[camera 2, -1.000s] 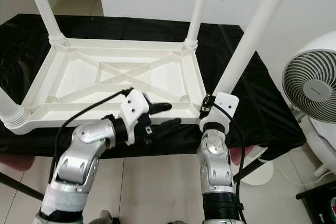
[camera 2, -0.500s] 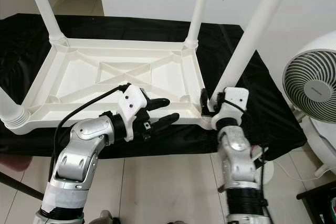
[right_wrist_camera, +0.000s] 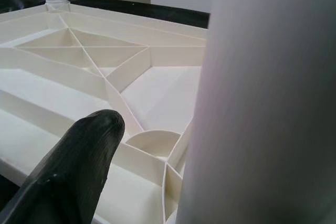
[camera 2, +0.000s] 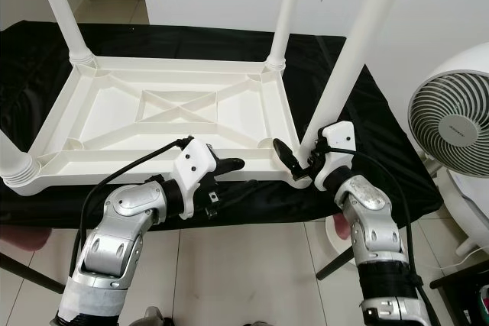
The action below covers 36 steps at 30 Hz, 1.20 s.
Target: Building children table
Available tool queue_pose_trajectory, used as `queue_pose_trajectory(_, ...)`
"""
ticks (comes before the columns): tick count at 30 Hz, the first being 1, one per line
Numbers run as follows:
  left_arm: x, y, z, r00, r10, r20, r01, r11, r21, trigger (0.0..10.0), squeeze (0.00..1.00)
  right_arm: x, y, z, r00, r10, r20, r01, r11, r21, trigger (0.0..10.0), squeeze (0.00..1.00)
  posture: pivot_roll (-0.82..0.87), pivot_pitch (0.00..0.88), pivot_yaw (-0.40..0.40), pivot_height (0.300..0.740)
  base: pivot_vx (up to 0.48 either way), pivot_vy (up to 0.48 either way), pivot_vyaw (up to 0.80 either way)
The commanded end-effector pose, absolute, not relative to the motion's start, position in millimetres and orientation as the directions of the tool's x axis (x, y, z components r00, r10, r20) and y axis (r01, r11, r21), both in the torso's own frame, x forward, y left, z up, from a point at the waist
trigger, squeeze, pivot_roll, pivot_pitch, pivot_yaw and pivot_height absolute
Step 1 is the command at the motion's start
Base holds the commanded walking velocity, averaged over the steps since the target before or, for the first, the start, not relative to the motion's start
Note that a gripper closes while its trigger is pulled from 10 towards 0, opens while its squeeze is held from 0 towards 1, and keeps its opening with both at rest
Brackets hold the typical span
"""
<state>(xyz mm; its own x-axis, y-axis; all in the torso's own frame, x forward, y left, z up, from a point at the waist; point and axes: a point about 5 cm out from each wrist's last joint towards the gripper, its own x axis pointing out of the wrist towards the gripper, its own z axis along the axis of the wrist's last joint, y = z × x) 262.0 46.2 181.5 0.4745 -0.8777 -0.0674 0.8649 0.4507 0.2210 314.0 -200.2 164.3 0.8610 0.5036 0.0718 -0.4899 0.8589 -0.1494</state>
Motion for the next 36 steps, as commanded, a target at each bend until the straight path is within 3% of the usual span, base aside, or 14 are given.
queue_pose_trajectory(1,268,51,182,0.623,-0.781,-0.034,0.764,0.599,0.24,10.0,0.0,314,-197,161,0.832,0.553,0.046,-0.539,0.825,-0.17,10.0,0.0,0.11,0.044,-0.036,0.74,0.0,0.0,0.0)
queue_pose_trajectory(3,268,51,182,0.623,-0.782,-0.035,0.765,0.598,0.24,10.0,0.0,314,-198,160,0.823,0.566,0.037,-0.552,0.814,-0.179,10.0,0.0,0.11,0.043,-0.034,0.74,0.0,0.0,0.0)
queue_pose_trajectory(4,268,51,182,0.621,-0.783,-0.037,0.765,0.596,0.242,10.0,0.0,315,-201,159,0.816,0.577,0.027,-0.564,0.806,-0.182,4.6,0.0,0.1,0.044,-0.032,0.74,0.0,0.0,0.0)
queue_pose_trajectory(6,268,51,182,0.621,-0.783,-0.037,0.765,0.596,0.242,10.0,0.0,315,-201,159,0.816,0.577,0.027,-0.564,0.806,-0.182,4.6,0.0,0.1,0.044,-0.032,0.74,0.0,0.0,0.0)
queue_pose_trajectory(7,268,52,182,0.621,-0.783,-0.04,0.766,0.595,0.244,10.0,0.0,315,-205,158,0.814,0.581,0.019,-0.569,0.802,-0.182,0.8,0.0,0.11,0.044,-0.031,0.74,0.0,0.0,0.0)
queue_pose_trajectory(8,268,52,182,0.623,-0.781,-0.041,0.764,0.596,0.247,10.0,0.0,315,-209,157,0.807,0.591,0.007,-0.581,0.795,-0.177,0.0,0.0,0.11,0.044,-0.031,0.74,0.0,0.0,0.0)
queue_pose_trajectory(17,267,51,181,0.624,-0.78,-0.044,0.764,0.598,0.244,10.0,0.0,312,-214,149,0.825,0.565,-0.004,-0.56,0.817,-0.138,0.0,0.0,0.1,0.045,-0.033,0.74,0.0,0.0,0.0)
queue_pose_trajectory(22,267,50,180,0.63,-0.776,-0.04,0.76,0.605,0.238,10.0,0.0,313,-216,139,0.922,0.388,0.01,-0.385,0.918,-0.091,0.0,0.0,0.1,0.04,-0.04,0.74,0.0,0.0,0.0)
queue_pose_trajectory(24,267,50,180,0.63,-0.776,-0.04,0.76,0.605,0.238,10.0,0.0,313,-216,139,0.922,0.388,0.01,-0.385,0.918,-0.091,0.0,0.0,0.1,0.04,-0.04,0.74,0.0,0.0,0.0)
queue_pose_trajectory(26,267,50,180,0.63,-0.776,-0.039,0.76,0.606,0.234,10.0,0.0,313,-213,132,0.963,0.268,-0.004,-0.268,0.963,-0.038,0.0,0.0,0.09,0.033,-0.039,0.74,0.0,0.0,0.0)
queue_pose_trajectory(31,267,49,180,0.63,-0.776,-0.038,0.761,0.606,0.233,10.0,0.0,313,-211,130,0.974,0.226,-0.01,-0.226,0.974,-0.013,0.0,0.0,0.09,0.033,-0.039,0.74,0.0,0.0,0.0)
queue_pose_trajectory(33,267,48,178,0.625,-0.779,-0.041,0.765,0.602,0.229,10.0,0.0,311,-199,126,1.0,0.005,-0.03,-0.004,0.999,0.039,0.0,0.0,0.08,0.021,-0.033,0.74,0.0,0.0,0.0)
queue_pose_trajectory(36,267,49,178,0.624,-0.78,-0.042,0.766,0.601,0.229,10.0,0.0,307,-193,124,0.996,-0.083,-0.032,0.084,0.996,0.03,0.0,0.0,0.08,0.017,-0.033,0.74,0.0,0.0,0.0)
